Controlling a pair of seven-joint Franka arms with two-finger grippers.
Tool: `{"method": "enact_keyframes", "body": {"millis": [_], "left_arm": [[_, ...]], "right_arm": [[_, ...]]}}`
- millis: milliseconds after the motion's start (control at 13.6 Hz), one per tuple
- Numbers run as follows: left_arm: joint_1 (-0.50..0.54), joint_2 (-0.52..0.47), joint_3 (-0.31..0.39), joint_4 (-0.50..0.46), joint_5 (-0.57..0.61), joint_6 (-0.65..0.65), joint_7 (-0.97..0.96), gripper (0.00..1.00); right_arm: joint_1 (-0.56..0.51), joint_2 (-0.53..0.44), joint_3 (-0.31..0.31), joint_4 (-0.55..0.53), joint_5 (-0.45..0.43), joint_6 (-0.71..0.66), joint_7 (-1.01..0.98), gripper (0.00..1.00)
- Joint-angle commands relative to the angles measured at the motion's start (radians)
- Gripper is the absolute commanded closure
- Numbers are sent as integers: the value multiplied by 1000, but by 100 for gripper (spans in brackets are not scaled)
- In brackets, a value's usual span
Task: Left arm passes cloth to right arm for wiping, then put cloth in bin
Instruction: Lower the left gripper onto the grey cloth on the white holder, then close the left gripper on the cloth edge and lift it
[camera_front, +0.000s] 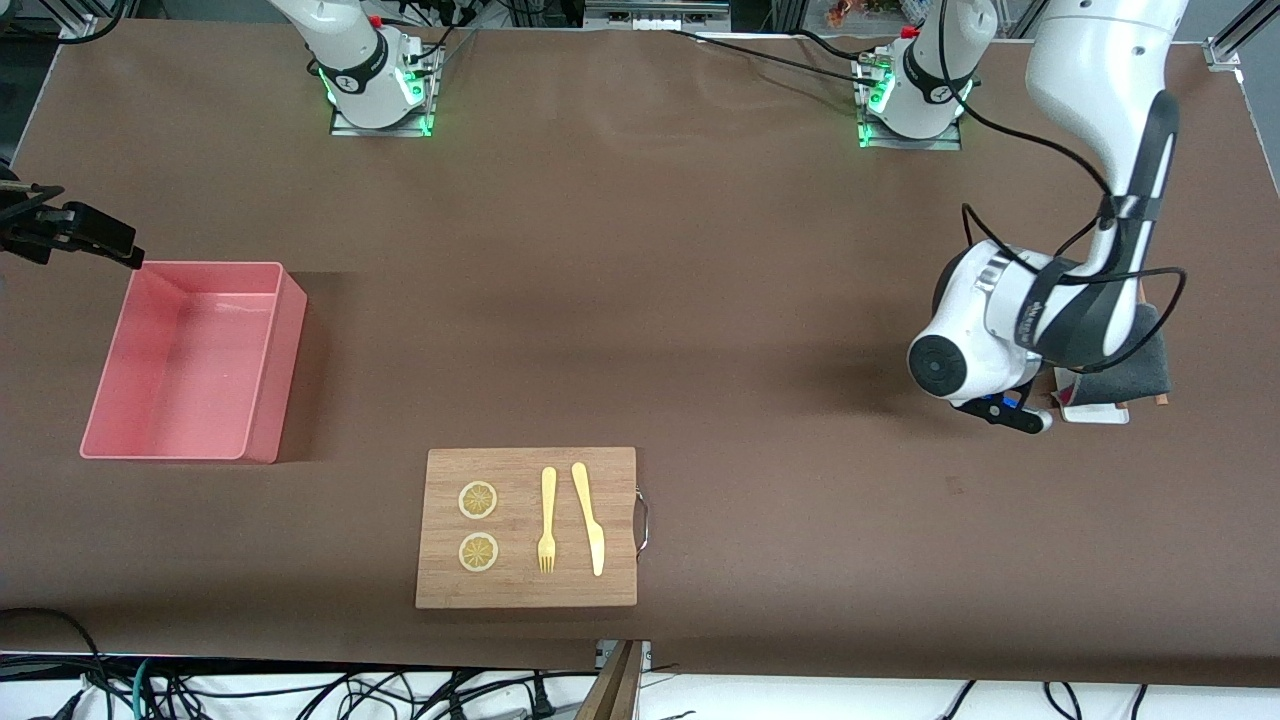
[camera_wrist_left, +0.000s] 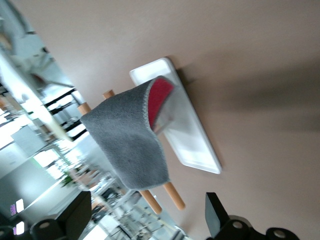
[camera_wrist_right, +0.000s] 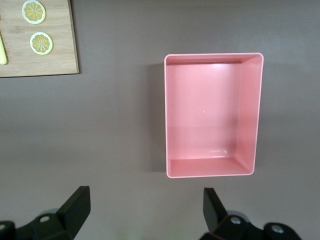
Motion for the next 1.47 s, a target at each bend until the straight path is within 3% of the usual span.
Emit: {"method": "enact_keyframes", "body": {"millis": [0,514,882,1249,1396], "left_arm": [[-1,-26,-4,-145,126,89,-139,0],[60,48,-4,-150,330,182,-230,0],[83,69,-4,-150,402,194,-241,0],[100,74,-1,-149,471,214,-247,13],[100,75,-1,-149,490,214,-248,31]], "right_arm": [[-11,-8,5,1,21,-1,-18,0],[-13,-7,5,1,24,-1,-18,0],[-14,-7,4,1,26,-1,-20,0],[-14,-7,4,1,26,-1,-20,0],[-14,-8,4,1,26,-1,-18,0]]}}
